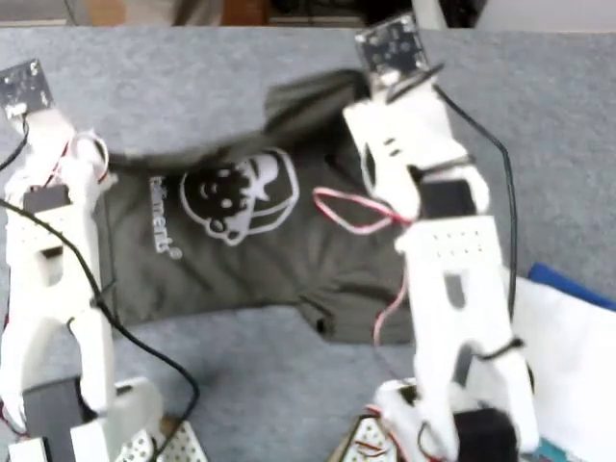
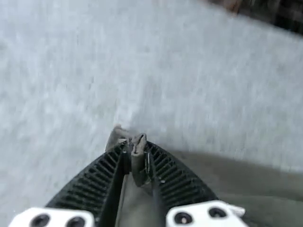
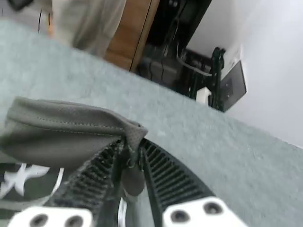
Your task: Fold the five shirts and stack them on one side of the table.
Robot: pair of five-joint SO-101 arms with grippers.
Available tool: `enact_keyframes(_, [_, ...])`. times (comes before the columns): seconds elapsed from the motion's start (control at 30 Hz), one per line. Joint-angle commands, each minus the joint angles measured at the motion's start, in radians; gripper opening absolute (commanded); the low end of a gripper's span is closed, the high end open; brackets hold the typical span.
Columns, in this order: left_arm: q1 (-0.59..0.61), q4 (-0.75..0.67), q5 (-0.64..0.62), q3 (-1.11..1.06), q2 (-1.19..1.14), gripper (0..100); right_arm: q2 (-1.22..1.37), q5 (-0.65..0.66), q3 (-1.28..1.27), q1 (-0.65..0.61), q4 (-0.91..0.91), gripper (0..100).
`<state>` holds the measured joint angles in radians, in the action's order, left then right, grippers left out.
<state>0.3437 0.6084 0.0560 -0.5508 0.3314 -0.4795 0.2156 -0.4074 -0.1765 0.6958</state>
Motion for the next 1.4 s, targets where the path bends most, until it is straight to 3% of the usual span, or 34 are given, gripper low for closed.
enact_keyframes(0.0, [-0.008,0.164,0.055,0.043,0.101,2,-0.114,0.064,0.062,0.018,0.172,0.4])
enact_keyframes(0.1, [-0.046,0.302,0.212,-0.003,0.159,2,-0.179,0.106,0.062,0.019,0.321,0.4])
enact_keyframes(0.2, [-0.086,0.310,0.290,-0.110,0.209,2,-0.246,0.121,0.012,0.019,0.411,0.4])
enact_keyframes(0.53, [-0.072,0.267,0.295,-0.362,0.325,2,-0.628,0.120,-0.389,0.019,0.523,0.4])
enact_keyframes(0.87, [-0.072,0.267,0.292,-0.407,0.326,2,-1.010,0.140,-0.526,0.041,0.767,0.4])
enact_keyframes(0.97, [-0.072,0.232,0.290,-0.417,0.325,2,-1.033,0.149,-0.529,0.127,0.766,0.4])
enact_keyframes(1.1, [-0.074,0.190,0.293,-0.457,0.325,2,-1.012,0.267,-0.575,0.225,0.761,0.4])
enact_keyframes(1.37, [-0.072,0.192,0.293,-0.477,0.328,2,-1.010,0.341,-0.677,0.255,0.703,0.4])
